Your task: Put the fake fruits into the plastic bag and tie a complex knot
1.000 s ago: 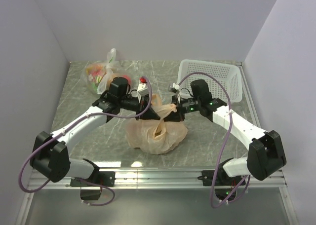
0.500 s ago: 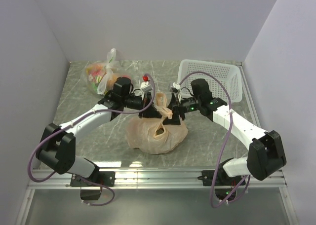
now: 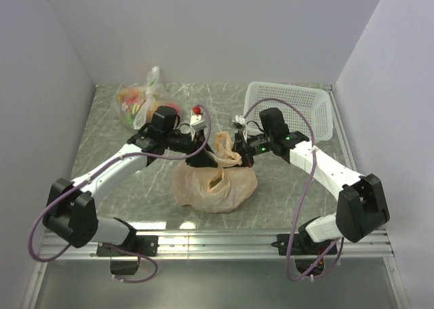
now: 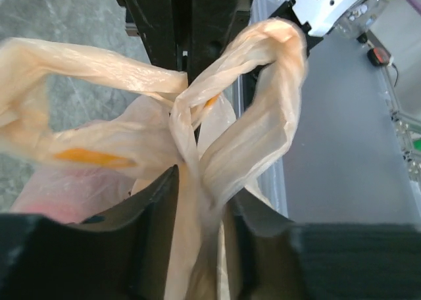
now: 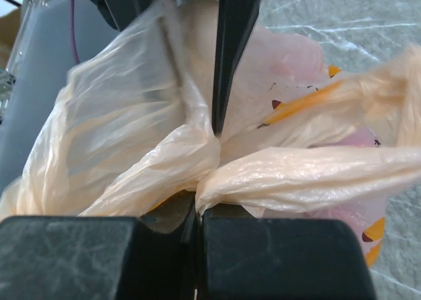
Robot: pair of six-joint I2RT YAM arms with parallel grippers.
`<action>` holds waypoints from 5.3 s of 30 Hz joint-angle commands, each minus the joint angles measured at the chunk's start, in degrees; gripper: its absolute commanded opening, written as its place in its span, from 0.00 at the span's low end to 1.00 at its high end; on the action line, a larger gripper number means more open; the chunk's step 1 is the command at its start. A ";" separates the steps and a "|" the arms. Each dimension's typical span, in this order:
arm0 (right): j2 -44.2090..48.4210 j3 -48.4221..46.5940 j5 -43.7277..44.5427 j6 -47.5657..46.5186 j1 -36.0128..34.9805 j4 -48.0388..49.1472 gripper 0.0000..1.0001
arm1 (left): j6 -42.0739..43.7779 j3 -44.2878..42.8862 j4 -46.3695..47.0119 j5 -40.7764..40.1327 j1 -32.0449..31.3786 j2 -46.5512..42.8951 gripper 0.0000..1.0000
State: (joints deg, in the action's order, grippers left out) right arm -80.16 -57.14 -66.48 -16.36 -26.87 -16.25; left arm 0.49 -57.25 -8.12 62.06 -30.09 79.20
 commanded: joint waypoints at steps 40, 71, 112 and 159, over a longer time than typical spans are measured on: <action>-2.45 -7.81 -1.28 -9.47 -3.01 -10.37 0.50 | -7.00 -0.05 10.76 -7.75 -5.86 -2.74 0.01; -11.42 -19.32 -6.74 -52.54 -2.92 -46.59 0.00 | -4.10 -10.95 4.33 -0.81 7.24 1.21 0.87; 10.46 -16.77 0.56 -19.08 6.67 -16.11 0.95 | -0.05 -12.62 -1.99 2.36 2.49 6.14 0.00; 8.80 -5.51 22.71 -8.71 -8.72 -8.63 0.00 | 10.14 -19.04 -22.46 2.28 1.35 -3.52 0.00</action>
State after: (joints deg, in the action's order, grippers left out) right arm -69.87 -60.01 -43.97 -32.60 -35.38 -29.12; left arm 8.14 -74.54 -25.71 62.92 -26.89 77.62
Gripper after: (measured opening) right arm 0.017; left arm 0.015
